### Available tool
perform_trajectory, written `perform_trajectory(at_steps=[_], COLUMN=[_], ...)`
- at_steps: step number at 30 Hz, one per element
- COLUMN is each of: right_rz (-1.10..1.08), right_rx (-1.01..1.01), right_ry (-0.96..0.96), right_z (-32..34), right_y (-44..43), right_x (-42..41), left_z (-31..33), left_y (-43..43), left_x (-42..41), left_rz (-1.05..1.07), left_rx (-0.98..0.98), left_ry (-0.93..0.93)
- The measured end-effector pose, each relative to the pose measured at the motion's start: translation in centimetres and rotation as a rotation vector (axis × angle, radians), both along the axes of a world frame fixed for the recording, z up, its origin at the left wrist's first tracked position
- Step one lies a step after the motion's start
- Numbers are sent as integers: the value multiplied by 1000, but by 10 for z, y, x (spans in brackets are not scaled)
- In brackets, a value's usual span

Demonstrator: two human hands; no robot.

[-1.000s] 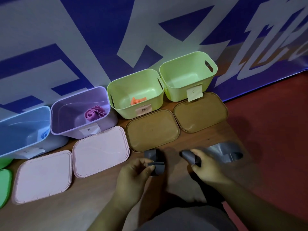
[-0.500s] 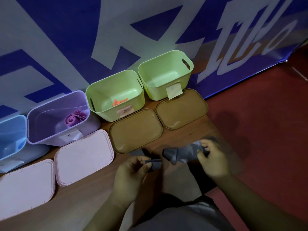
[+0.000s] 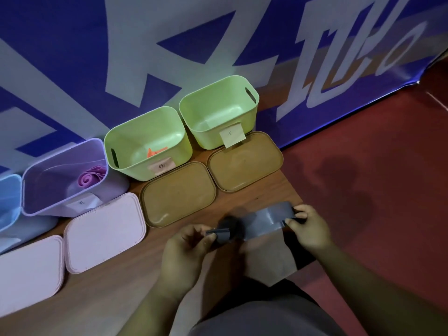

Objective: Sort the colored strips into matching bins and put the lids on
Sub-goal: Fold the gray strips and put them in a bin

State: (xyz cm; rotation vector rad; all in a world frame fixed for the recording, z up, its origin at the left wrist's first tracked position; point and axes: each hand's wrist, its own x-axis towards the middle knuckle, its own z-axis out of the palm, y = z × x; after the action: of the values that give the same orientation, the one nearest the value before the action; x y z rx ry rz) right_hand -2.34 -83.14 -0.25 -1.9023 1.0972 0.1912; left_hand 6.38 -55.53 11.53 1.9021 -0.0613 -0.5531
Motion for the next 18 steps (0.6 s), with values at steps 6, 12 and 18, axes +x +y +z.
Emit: perform_trajectory(at_steps=[6, 12, 18], right_rz=[36, 45, 383], right_rx=[-27, -152, -122], right_ry=[-47, -71, -151], right_z=[-2, -1, -6], right_y=[-11, -9, -9], right_x=[11, 36, 21], left_z=[5, 5, 3], left_y=[-15, -25, -33], left_x=[-11, -15, -18], left_rz=[15, 32, 80], left_rx=[55, 113, 140], left_ry=[-32, -38, -30])
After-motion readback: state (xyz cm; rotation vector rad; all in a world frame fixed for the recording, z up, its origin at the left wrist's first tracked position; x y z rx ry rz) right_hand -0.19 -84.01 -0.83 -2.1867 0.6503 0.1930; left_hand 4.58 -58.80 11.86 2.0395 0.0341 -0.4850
